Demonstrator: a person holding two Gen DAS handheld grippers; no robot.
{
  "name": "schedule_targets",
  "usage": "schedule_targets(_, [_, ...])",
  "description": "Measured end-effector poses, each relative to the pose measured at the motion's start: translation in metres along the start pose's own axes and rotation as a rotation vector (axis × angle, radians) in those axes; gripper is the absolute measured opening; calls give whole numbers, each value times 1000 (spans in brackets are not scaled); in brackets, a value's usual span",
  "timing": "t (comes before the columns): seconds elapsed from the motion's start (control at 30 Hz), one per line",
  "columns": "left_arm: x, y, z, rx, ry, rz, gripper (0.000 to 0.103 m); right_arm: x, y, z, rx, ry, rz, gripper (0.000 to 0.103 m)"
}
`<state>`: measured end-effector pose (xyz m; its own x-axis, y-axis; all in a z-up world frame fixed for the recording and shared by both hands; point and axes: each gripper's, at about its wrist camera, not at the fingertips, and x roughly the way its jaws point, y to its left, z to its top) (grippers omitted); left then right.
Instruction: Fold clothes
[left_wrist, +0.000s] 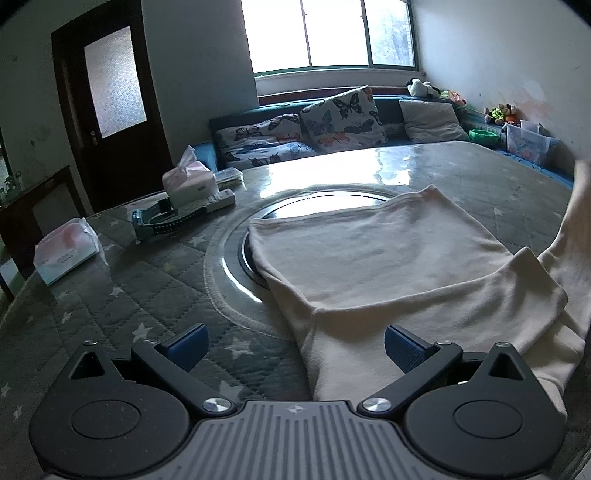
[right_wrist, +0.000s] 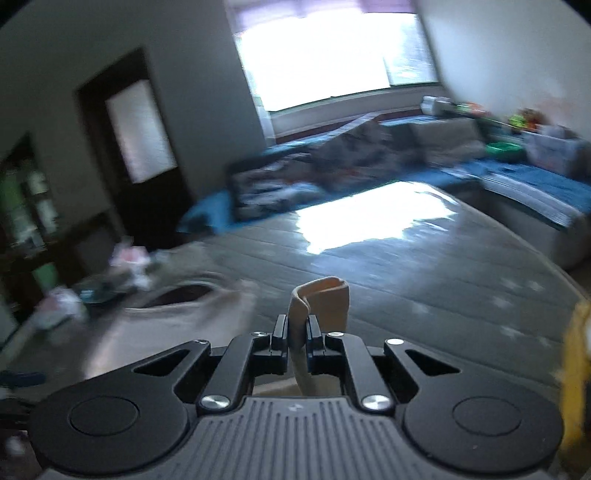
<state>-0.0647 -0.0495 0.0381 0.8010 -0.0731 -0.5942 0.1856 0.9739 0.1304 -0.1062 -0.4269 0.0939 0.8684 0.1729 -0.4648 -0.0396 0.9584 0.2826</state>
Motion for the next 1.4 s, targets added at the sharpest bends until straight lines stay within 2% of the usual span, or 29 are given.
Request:
schedule_targets(0.23, [-10,19,-6,-45,-19,24,103,9,78,25,-158,1,203,8])
schedule_targets(0.4, [-15,34,-13,-79,-20,42,103,20,135,30,-270,20,316,8])
schedule_targets(0.7, [-22,54,-28,-129,-8,77,103,51,216,-2,-423,140,459,8])
schedule_targets(0.8, [-24,60,-31,-140,-5,89,103,59,231,-16,-464,192,497,17])
schedule_targets(0.9, [-26,62,-32,-142,-8,93,103,59,234,-18,-471,185,498,17])
schedule_targets(1.0, [-27,60,-28,-134,-14,81,103,54,220,-10,-458,166,472,18])
schedule_targets(1.17, [-30,41,-18,-99,-43,-2,101,49,184,4,-451,158,371,19])
schedule_targets(1.4, [-20,4,-6,8,-53,-109,79,48,122,18,-438,159,174,21])
